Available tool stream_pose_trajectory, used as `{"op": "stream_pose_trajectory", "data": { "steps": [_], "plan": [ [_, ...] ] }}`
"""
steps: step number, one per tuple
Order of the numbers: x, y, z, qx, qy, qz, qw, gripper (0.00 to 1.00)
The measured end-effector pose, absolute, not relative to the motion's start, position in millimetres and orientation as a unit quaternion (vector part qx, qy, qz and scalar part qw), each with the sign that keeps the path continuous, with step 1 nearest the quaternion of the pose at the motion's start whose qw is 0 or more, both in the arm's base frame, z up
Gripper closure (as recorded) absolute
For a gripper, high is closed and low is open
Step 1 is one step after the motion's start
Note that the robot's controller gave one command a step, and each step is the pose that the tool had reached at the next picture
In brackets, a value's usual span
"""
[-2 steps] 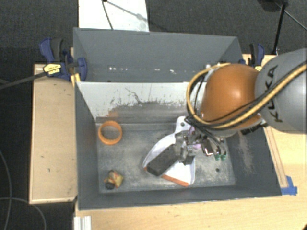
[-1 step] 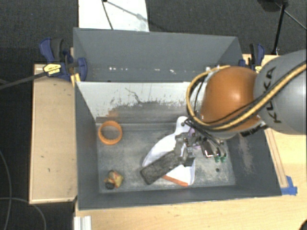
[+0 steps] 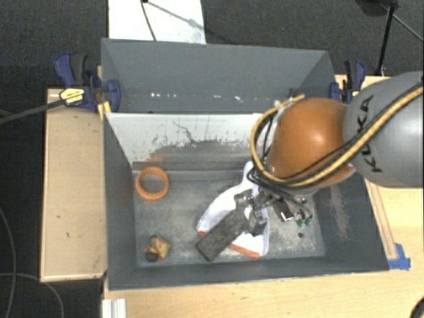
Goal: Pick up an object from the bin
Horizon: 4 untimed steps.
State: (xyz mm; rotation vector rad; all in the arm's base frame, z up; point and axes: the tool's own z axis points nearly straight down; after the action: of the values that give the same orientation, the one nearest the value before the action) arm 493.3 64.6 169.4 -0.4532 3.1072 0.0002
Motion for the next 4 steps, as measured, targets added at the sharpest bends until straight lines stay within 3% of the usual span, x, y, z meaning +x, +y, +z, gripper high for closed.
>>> {"op": "stream_pose_trajectory", "data": {
  "steps": [1, 2, 4],
  "plan": [
    [494.4, 72, 89, -0.120, 0.993, 0.000, -0.001, 0.00],
    [495.4, 72, 92, -0.119, 0.993, 0.000, 0.001, 0.00],
    [487.3, 86, 76, -0.059, 0.998, 0.000, 0.002, 0.00]
  ]
}}
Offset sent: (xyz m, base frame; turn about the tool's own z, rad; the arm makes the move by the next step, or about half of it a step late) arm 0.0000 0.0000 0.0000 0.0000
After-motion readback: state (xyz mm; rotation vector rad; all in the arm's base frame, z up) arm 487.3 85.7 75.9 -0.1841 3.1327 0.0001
